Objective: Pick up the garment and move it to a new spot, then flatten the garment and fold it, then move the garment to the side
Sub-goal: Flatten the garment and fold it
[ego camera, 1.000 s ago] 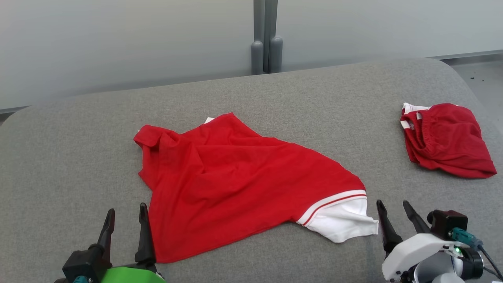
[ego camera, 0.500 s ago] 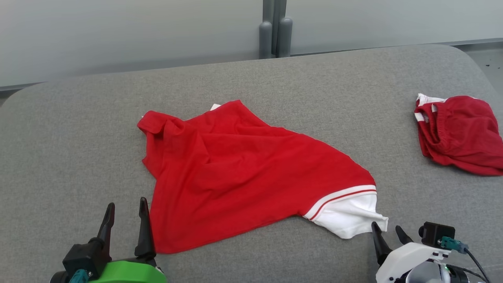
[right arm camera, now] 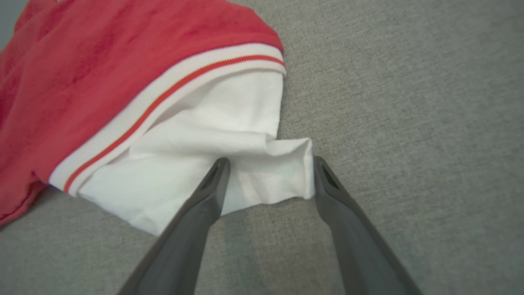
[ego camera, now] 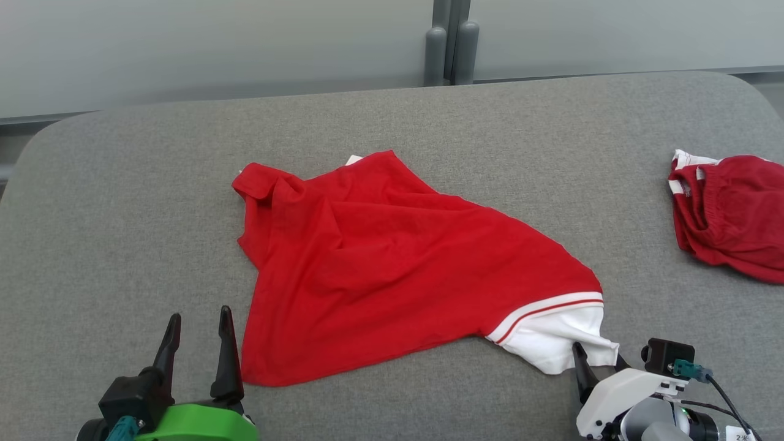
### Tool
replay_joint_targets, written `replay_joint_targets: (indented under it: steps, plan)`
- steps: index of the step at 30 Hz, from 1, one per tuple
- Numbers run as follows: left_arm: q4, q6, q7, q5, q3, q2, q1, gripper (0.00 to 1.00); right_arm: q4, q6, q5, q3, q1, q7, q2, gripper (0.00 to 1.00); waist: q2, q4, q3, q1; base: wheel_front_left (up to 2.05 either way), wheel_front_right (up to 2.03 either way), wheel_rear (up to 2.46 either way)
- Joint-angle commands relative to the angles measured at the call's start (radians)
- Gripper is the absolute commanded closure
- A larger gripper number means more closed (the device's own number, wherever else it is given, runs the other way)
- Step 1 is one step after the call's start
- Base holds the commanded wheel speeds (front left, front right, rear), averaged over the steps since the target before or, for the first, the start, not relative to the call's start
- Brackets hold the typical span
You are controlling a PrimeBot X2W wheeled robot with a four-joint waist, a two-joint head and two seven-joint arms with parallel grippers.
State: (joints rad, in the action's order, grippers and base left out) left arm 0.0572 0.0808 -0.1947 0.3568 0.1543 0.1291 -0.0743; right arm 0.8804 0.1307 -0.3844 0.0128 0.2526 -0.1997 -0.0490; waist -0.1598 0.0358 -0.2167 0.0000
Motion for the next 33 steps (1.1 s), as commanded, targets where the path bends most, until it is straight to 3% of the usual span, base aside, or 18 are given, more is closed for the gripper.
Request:
replay_joint_targets:
  steps: [1,2,3,4,5,7,8,14,27,33]
  plan:
    - [0.002,0.001,-0.001,0.002,-0.004,0.01,0.004,0.0,0.025,0.0,-0.011,0.008,0.017,-0.011,-0.003,0.0,-0.0002,0.002,0.002,0.0,0.0,0.0,0.0]
    - [0.004,-0.001,-0.001,0.003,-0.003,0.011,0.005,0.0,0.04,0.0,-0.014,0.013,0.025,-0.016,-0.003,0.0,-0.0002,0.004,0.003,0.0,0.0,0.0,0.0]
    - [0.006,-0.001,-0.002,0.004,-0.002,0.011,0.006,0.0,0.054,0.0,-0.016,0.017,0.032,-0.021,-0.003,0.18,-0.0002,0.005,0.005,0.0,0.0,0.0,0.0]
    - [0.009,-0.002,-0.001,0.005,-0.001,0.012,0.006,0.0,0.066,0.0,-0.023,0.023,0.039,-0.025,-0.003,0.18,-0.0002,0.005,0.007,0.0,0.0,0.0,0.0]
    - [0.011,-0.001,-0.001,0.005,-0.001,0.014,0.006,0.0,0.074,0.0,-0.03,0.03,0.044,-0.031,-0.003,0.64,-0.0002,0.006,0.009,0.0,0.0,0.0,0.0]
    - [0.014,0.001,0.0,0.006,0.0,0.016,0.002,0.0,0.09,0.0,-0.042,0.039,0.055,-0.041,-0.003,0.84,-0.0002,0.005,0.013,0.0,0.0,0.0,0.0]
    - [0.015,0.003,0.001,0.007,0.001,0.016,-0.001,0.0,0.096,0.0,-0.048,0.04,0.059,-0.044,-0.004,1.0,-0.0002,0.004,0.016,0.0,0.0,0.0,0.0]
    - [0.019,0.003,0.001,0.016,0.003,0.012,-0.017,0.0,0.087,0.0,-0.061,0.032,0.062,-0.062,-0.004,1.0,-0.0002,-0.003,0.026,0.0,0.0,0.0,0.0]
    - [0.054,-0.02,0.043,0.108,0.011,-0.017,-0.063,0.0,-0.309,0.0,-0.128,0.011,-0.047,-0.065,-0.04,1.0,-0.0002,-0.041,0.039,0.0,0.0,0.0,0.0]
    - [0.092,-0.029,0.119,0.155,0.038,-0.032,-0.096,0.0,-0.475,0.0,-0.102,-0.006,-0.122,-0.002,-0.038,1.0,-0.0002,-0.048,0.039,0.0,0.0,0.0,0.0]
